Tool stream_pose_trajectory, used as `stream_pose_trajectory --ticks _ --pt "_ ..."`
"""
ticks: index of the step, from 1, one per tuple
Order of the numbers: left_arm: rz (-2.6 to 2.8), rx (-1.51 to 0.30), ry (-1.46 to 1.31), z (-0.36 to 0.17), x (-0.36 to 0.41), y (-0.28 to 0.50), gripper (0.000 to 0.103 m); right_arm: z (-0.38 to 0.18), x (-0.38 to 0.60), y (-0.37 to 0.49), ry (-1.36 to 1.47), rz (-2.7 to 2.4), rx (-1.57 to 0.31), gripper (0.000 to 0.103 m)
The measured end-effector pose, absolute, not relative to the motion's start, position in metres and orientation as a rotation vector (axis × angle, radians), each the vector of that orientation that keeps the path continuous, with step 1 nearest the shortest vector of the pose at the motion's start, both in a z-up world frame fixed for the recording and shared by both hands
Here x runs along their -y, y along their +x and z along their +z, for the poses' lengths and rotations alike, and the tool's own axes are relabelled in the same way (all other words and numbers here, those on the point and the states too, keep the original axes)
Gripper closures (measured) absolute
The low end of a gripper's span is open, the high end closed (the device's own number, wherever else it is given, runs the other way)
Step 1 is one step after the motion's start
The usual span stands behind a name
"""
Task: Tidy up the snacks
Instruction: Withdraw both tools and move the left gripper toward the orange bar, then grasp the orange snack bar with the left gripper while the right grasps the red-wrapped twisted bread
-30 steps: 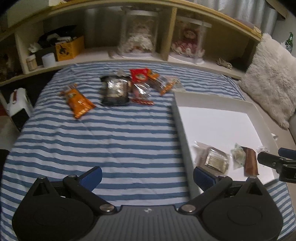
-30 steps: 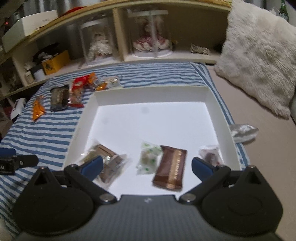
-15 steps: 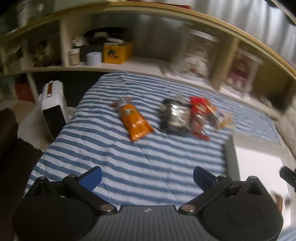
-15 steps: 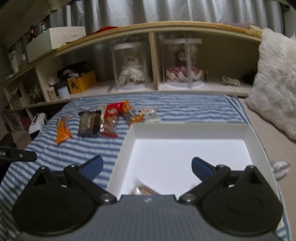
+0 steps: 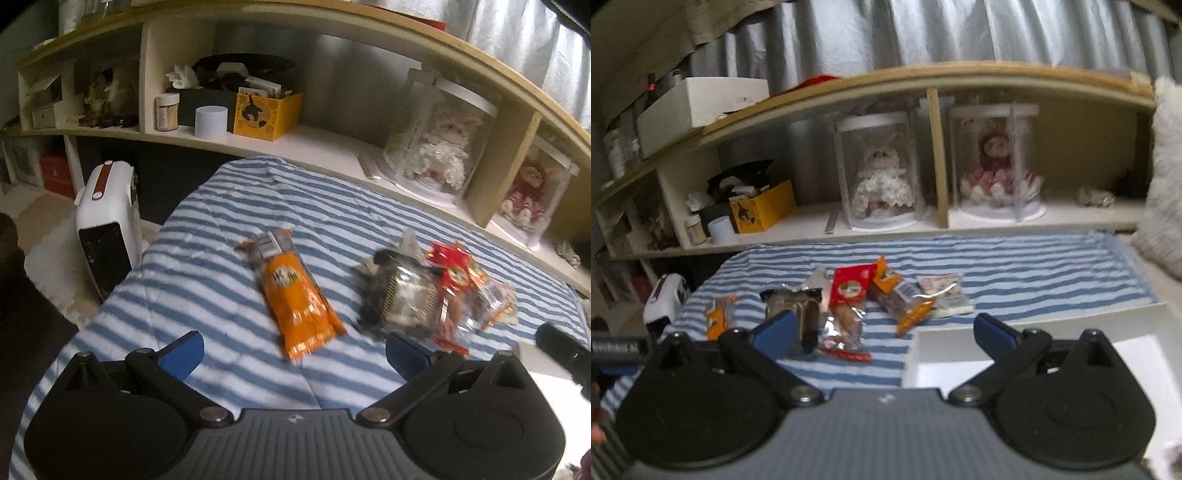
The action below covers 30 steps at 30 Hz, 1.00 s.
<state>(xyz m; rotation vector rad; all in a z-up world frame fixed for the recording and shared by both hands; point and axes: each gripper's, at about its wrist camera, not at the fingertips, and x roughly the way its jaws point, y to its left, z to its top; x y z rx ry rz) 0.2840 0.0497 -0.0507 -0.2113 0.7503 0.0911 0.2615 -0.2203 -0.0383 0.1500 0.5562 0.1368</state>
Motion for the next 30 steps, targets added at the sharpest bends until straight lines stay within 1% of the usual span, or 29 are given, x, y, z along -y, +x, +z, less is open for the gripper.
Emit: stream_pose_trajectory --ticks 5,8,10,12,17,19,21,23,25,26,27,29,30 --pt "0.105 -0.744 -0.243 -0.060 -0.058 0.312 0.000 -0.060 0.200 0.302 0.204 0.199 -0.644 0.002" --pt "0.111 -0.744 -0.256 -0.069 -0.060 0.328 0.000 -0.070 0.189 0.320 0.199 0.205 -0.662 0.013" --pt "0.124 -0.766 -0.232 -0.076 -0.059 0.338 0.000 -0.077 0.182 0.331 0.165 0.190 -0.679 0.024" --pt "0.138 -0.767 -0.227 -0.083 -0.059 0.345 0.000 -0.084 0.173 0.344 0.124 0.170 -0.698 0.029" --pt "0.110 -0.750 -0.315 -0.097 -0.064 0.359 0.003 -0.100 0.164 0.365 0.066 0.143 -0.737 0.030" --pt "0.121 -0.733 -0.331 -0.099 -0.064 0.364 0.007 -0.104 0.159 0.373 0.068 0.152 -0.754 0.030" --pt "0.132 -0.720 -0.341 -0.100 -0.065 0.367 0.008 -0.107 0.155 0.380 0.076 0.150 -0.765 0.030" --pt "0.137 -0.708 -0.352 -0.102 -0.065 0.369 0.011 -0.108 0.152 0.385 0.076 0.138 -0.761 0.030" --pt "0.144 -0.702 -0.349 -0.102 -0.066 0.371 0.019 -0.110 0.148 0.394 0.071 0.133 -0.762 0.030" --pt "0.149 -0.702 -0.344 -0.102 -0.065 0.371 0.021 -0.110 0.146 0.397 0.068 0.130 -0.761 0.030" --pt "0.154 -0.701 -0.337 -0.102 -0.065 0.372 0.025 -0.111 0.145 0.400 0.066 0.129 -0.760 0.030" --pt "0.162 -0.706 -0.315 -0.103 -0.064 0.372 0.032 -0.110 0.147 0.403 0.075 0.136 -0.764 0.037" --pt "0.164 -0.708 -0.303 -0.102 -0.064 0.372 0.038 -0.110 0.148 0.404 0.088 0.147 -0.770 0.043"
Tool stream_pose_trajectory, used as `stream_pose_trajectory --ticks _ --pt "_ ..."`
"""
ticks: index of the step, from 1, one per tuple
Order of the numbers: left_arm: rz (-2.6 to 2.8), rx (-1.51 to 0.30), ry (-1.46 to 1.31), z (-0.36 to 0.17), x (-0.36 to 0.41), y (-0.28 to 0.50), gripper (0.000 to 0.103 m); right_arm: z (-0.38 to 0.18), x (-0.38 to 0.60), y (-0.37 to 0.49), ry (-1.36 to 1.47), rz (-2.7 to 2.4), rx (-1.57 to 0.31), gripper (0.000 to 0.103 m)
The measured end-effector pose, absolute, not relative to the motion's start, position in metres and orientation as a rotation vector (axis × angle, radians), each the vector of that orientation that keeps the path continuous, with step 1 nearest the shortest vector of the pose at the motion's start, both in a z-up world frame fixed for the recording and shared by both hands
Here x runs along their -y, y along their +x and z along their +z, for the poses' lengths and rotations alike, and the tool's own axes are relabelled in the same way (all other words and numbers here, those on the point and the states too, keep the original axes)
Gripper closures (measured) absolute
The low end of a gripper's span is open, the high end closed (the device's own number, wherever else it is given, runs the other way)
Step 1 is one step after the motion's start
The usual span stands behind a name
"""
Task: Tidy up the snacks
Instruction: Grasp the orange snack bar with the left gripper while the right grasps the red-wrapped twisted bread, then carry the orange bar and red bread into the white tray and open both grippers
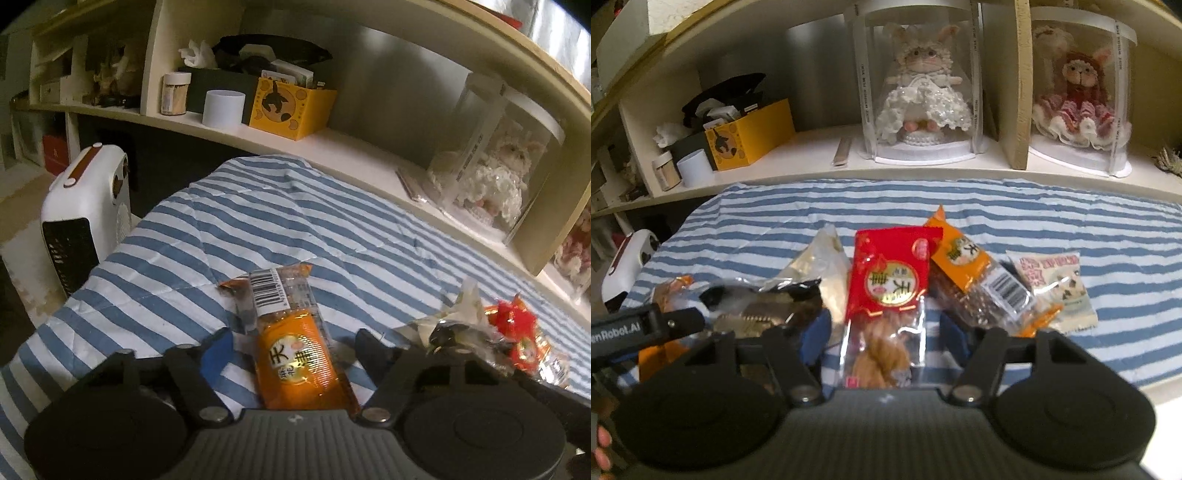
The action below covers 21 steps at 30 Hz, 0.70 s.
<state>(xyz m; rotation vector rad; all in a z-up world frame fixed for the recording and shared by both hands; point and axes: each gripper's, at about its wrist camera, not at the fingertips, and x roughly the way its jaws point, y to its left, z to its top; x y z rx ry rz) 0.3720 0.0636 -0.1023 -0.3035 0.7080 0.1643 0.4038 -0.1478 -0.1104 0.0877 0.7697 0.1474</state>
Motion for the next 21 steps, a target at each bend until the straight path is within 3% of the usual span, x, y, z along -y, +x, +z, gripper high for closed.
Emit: stream_pose_trajectory --ticks 1,4,21 --pt "0.167 -0.711 -0.297 -0.102 -0.064 0.371 0.047 -0.110 0.149 0.404 0.094 0.151 -0.774 0.052" --pt "0.155 -0.707 -0.306 -0.099 -0.066 0.366 0.053 -0.108 0.151 0.399 0.086 0.146 -0.775 0.055" --pt "0.034 -0.653 -0.264 -0.033 -0.034 0.299 0.059 -0.052 0.170 0.325 0.088 0.202 -0.714 0.058"
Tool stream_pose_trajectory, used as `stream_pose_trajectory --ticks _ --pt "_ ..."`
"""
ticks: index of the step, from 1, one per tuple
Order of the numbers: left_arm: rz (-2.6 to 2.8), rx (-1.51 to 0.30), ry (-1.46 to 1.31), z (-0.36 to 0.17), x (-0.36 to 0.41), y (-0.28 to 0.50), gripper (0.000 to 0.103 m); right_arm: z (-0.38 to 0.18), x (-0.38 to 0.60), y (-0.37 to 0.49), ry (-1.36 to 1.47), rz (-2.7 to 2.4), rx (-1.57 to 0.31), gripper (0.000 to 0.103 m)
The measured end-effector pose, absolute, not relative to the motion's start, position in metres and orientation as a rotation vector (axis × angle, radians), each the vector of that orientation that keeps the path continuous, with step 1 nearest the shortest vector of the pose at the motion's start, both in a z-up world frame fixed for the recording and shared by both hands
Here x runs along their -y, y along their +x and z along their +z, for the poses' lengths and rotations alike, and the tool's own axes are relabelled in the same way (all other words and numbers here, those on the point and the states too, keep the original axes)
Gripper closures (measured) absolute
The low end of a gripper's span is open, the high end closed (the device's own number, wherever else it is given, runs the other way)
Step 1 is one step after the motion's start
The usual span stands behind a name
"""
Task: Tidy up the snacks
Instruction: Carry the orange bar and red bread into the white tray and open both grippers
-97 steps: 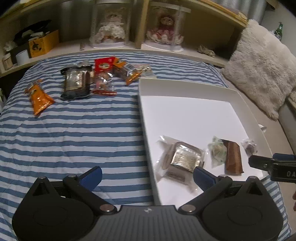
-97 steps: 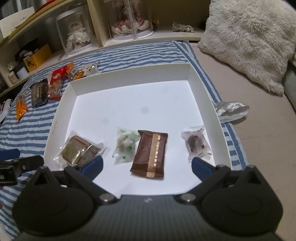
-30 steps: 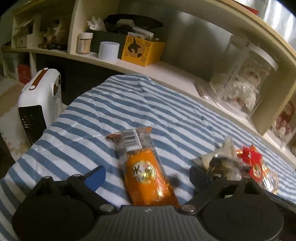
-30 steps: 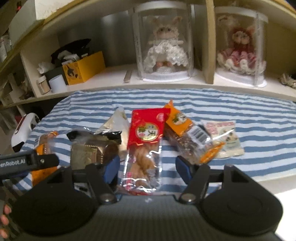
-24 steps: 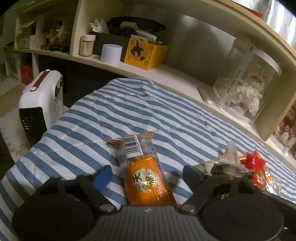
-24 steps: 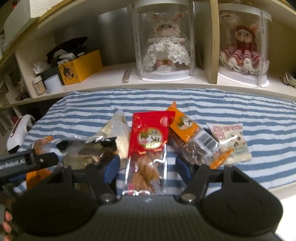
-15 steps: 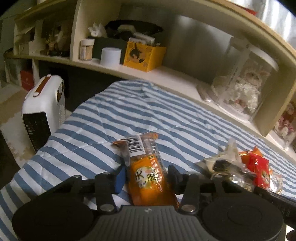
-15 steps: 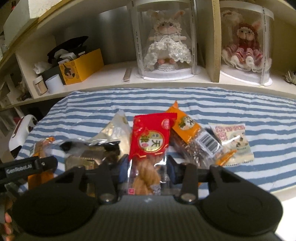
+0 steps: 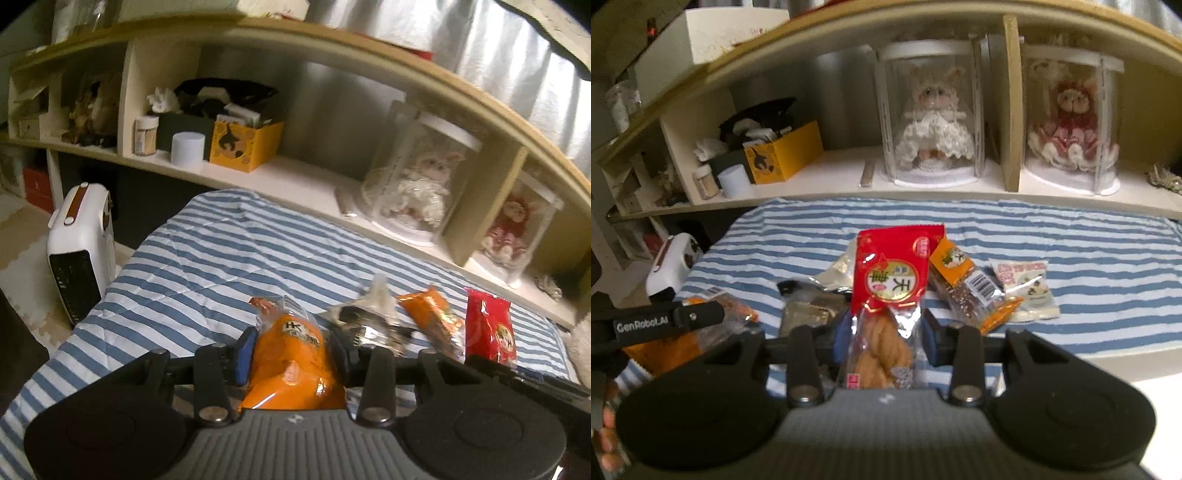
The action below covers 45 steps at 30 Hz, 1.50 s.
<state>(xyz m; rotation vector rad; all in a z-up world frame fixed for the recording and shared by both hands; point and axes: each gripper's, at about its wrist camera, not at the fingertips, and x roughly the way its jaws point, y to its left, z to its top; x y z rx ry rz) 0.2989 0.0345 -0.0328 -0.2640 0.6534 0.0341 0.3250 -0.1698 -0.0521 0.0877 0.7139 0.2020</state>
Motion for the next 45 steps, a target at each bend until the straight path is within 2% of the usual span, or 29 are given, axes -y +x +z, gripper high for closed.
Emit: stream_pose_trajectory --ticks 16,29,39,45 --pt "-0.115 -0.619 -0.193 0.008 0.016 0.221 0.059 -0.001 0.229 0.237 0.143 0.198 -0.646 0.058" --pt "-0.282 -0.580 -0.151 0.020 0.071 0.181 0.059 0.000 0.294 0.174 0.217 0.142 -0.645 0.058" --pt "-0.419 -0.613 -0.210 0.001 0.112 0.184 0.059 0.003 0.327 0.147 0.241 0.121 -0.609 0.058" --pt "-0.421 -0.668 -0.249 -0.028 0.121 0.204 0.059 -0.024 0.335 0.169 0.264 0.105 -0.698 0.058"
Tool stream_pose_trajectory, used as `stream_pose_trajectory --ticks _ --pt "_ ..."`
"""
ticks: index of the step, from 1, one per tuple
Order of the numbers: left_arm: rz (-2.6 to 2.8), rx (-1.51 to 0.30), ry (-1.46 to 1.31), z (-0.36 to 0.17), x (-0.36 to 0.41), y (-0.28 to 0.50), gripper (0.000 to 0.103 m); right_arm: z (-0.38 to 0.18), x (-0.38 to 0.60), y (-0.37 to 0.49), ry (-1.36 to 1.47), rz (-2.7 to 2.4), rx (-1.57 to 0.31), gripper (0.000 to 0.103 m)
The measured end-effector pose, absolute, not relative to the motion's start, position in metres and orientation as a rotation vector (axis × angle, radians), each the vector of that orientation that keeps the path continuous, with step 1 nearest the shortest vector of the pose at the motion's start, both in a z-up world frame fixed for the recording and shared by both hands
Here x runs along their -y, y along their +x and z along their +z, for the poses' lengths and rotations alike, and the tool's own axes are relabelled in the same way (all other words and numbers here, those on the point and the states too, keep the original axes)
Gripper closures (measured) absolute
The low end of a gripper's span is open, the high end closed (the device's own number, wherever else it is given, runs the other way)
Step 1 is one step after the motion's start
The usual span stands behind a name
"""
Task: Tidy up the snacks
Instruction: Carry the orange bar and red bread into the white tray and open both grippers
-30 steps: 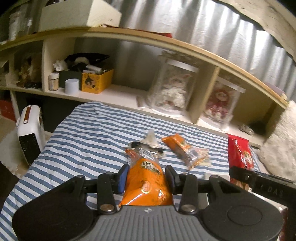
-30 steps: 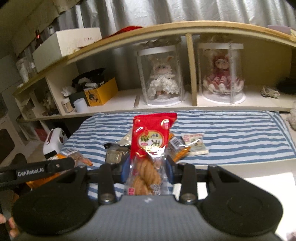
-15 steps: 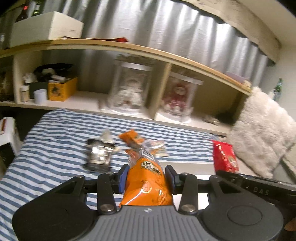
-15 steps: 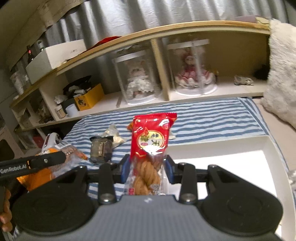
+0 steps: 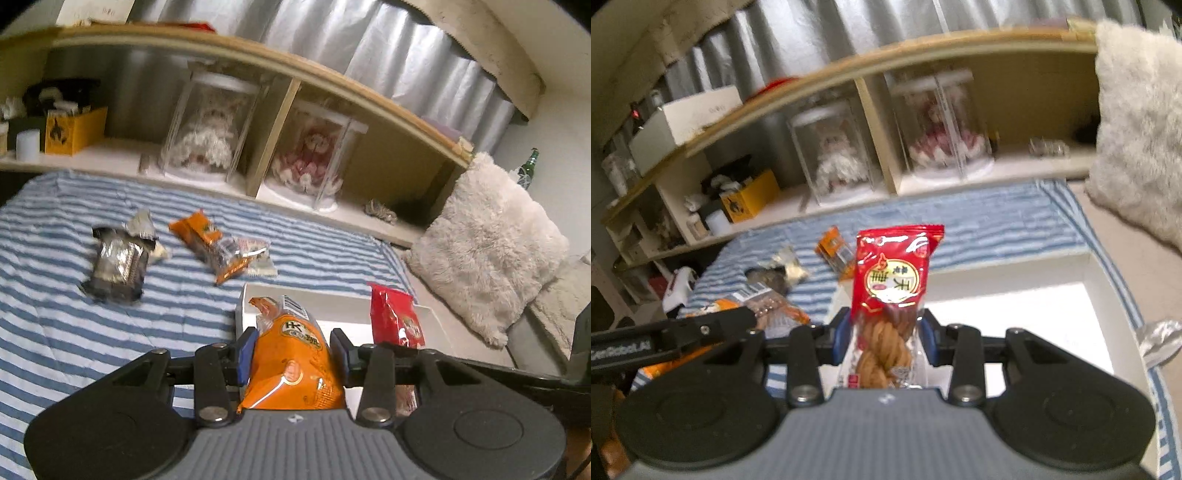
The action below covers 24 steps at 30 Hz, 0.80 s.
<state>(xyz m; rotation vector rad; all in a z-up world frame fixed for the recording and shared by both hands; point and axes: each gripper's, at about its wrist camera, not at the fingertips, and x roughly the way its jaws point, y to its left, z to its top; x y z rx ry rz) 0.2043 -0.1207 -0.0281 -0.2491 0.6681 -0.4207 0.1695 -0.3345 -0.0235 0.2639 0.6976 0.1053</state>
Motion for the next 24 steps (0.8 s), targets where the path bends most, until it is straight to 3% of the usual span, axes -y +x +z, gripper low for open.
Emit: stream_pose_trajectory --ticks 24 --pt "-0.367 -0.778 -0.270 -0.078 0.172 0.287 0.058 -0.072 0.354 0.228 0.285 0.067 -0.857 0.058"
